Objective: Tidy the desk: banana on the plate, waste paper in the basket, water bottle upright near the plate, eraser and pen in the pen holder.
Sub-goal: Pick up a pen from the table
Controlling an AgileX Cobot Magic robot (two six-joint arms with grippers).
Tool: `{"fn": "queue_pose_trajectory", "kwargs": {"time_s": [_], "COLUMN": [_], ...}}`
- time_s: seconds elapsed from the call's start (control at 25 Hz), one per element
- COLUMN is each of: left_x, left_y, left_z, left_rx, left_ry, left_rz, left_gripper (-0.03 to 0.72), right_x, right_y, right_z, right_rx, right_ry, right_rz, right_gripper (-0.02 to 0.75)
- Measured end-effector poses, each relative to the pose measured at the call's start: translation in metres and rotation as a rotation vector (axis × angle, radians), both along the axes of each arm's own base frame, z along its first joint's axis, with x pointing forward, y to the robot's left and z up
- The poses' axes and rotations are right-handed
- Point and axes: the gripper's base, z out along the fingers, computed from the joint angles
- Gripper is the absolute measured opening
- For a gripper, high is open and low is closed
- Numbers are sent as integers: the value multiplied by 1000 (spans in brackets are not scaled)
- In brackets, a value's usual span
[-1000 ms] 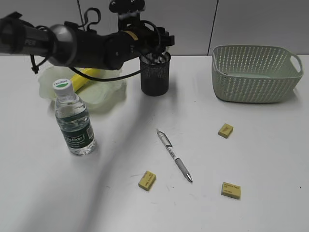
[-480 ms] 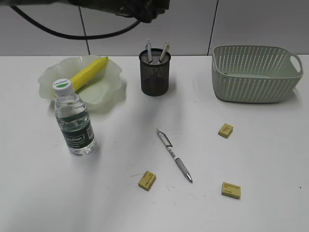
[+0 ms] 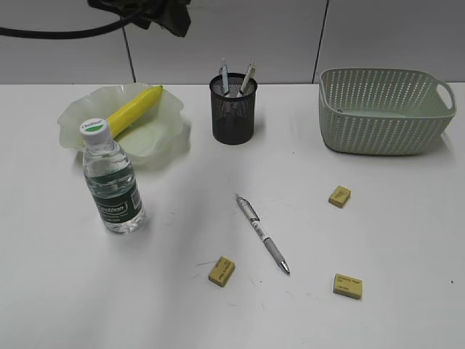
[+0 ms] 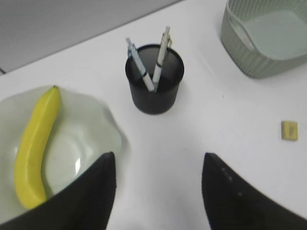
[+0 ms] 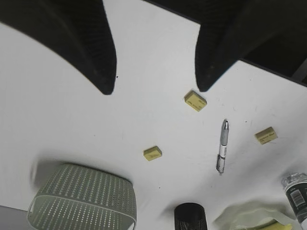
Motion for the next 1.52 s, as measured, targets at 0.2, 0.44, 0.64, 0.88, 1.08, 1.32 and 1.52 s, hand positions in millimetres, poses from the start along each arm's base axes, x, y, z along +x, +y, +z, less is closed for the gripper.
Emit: {"fn": "queue_pose_trajectory", "kwargs": {"time_s": [0.2, 0.44, 0.64, 0.88, 1.08, 1.32, 1.52], "left_x": [-25, -56, -94, -154, -207, -260, -289], "left_y": [17, 37, 62, 99, 132, 167, 185], "left_z": [13, 26, 24, 14, -2, -25, -47], "left_rx": [76, 115, 136, 122, 93, 4, -72], "left_ry": [118, 169, 203, 203, 169, 31, -87], "left_rz": [6, 11, 12, 8, 6, 3, 1], "left_gripper": [422, 417, 417, 417, 417, 417, 417], "right_x": [0, 0, 0, 0, 0, 0, 0], "right_y": [0, 0, 0, 0, 0, 0, 0], "right_z": [0, 0, 0, 0, 0, 0, 0], "right_rx": [0, 0, 0, 0, 0, 1, 1], "right_ry": [0, 0, 0, 0, 0, 0, 0], "right_rz": [0, 0, 0, 0, 0, 0, 0], "right_gripper": [422, 423, 423, 424, 424, 422, 422]}}
